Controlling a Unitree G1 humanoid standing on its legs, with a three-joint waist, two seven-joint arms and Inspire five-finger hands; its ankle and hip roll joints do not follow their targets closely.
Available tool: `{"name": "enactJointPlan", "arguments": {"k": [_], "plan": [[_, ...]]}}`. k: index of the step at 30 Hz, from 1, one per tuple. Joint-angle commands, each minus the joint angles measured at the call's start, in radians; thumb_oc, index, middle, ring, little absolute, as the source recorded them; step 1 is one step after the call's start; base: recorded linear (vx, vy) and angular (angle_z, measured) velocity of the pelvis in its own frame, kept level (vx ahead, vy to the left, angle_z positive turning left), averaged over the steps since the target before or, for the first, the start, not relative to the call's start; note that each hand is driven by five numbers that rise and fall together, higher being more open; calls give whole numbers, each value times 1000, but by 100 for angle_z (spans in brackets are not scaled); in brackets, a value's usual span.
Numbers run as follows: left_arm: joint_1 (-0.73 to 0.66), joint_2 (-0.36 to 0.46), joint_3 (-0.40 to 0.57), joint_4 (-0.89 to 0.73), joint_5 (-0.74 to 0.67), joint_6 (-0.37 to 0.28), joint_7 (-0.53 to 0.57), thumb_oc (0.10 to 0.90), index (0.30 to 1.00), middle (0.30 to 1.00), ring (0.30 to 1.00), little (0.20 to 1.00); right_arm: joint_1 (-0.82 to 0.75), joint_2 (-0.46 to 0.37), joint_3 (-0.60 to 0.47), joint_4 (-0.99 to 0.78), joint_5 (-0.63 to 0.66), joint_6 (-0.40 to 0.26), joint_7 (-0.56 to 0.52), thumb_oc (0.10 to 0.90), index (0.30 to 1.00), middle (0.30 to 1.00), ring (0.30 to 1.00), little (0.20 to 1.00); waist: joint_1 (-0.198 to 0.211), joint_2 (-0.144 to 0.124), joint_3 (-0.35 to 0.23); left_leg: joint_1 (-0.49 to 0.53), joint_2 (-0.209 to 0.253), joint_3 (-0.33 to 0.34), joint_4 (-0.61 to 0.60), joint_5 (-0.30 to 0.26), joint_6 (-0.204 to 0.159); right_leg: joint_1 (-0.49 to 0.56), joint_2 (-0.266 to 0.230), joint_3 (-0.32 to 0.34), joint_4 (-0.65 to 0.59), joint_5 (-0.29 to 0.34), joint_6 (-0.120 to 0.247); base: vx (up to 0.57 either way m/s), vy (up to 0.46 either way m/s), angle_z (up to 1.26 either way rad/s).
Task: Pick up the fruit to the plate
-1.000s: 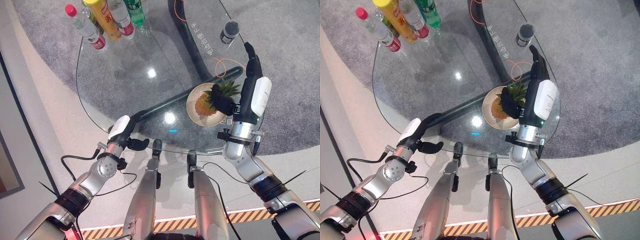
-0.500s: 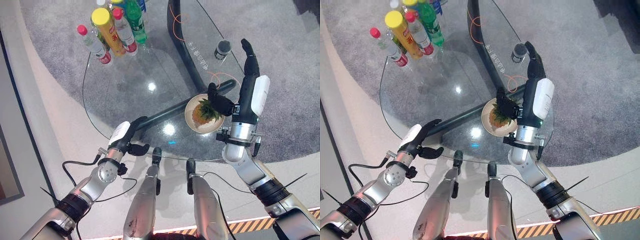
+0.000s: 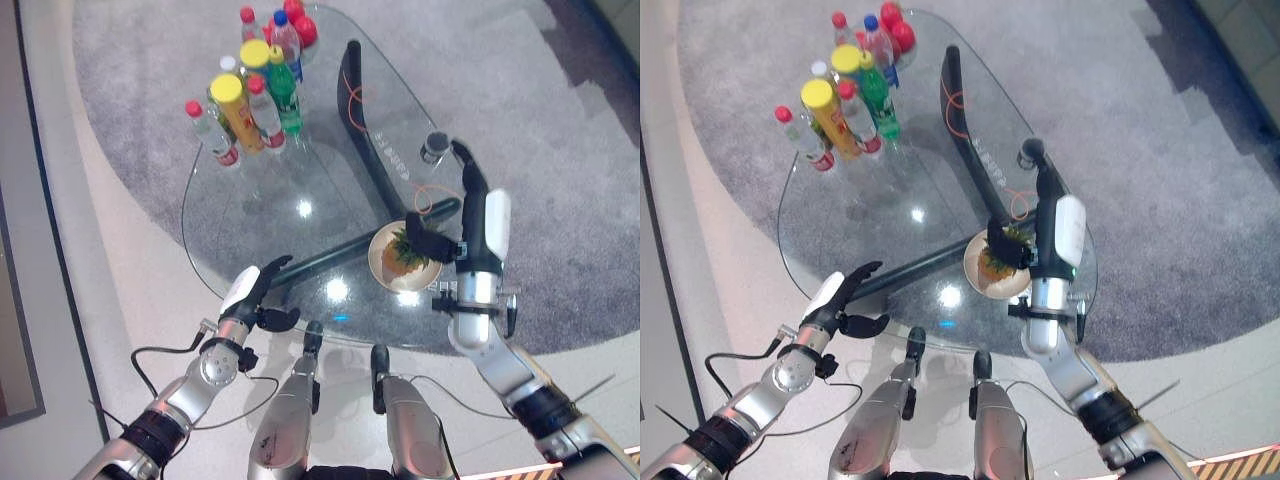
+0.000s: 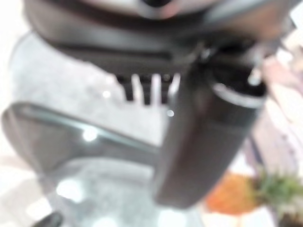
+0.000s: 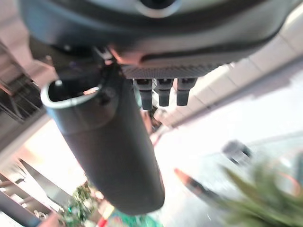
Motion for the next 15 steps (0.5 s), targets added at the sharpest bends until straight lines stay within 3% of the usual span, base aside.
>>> {"name": "enactJointPlan", "arguments": {"k": [1,8,15], "plan": [[45,-34,43,-26,-15,-50,4,800,900,900,900,900,36,-27,-50,-131,39,-118,80,800,900,900,900,900,-30,-38,-146,63,-105,-7,82,-161,62,70,13,-16,-211,140,63,32,-15,0],[161,-105,73,126,-74,-29,-3,800,900,900,900,900,202,1,-33,-55,65,-141,224,800,900,900,900,900,-58,-47,-251,157,-80,12,4,-156,50,158,13,-4,-283,153,67,20,-7,-1],[215,-195,140,362,-136,-47,-45,800,900,900,900,900,281,11,-50,82,66,-135,222,800,900,900,900,900,-85,-51,-330,220,-61,43,-38,-162,52,207,14,4,-319,159,67,-2,-10,-6]]}}
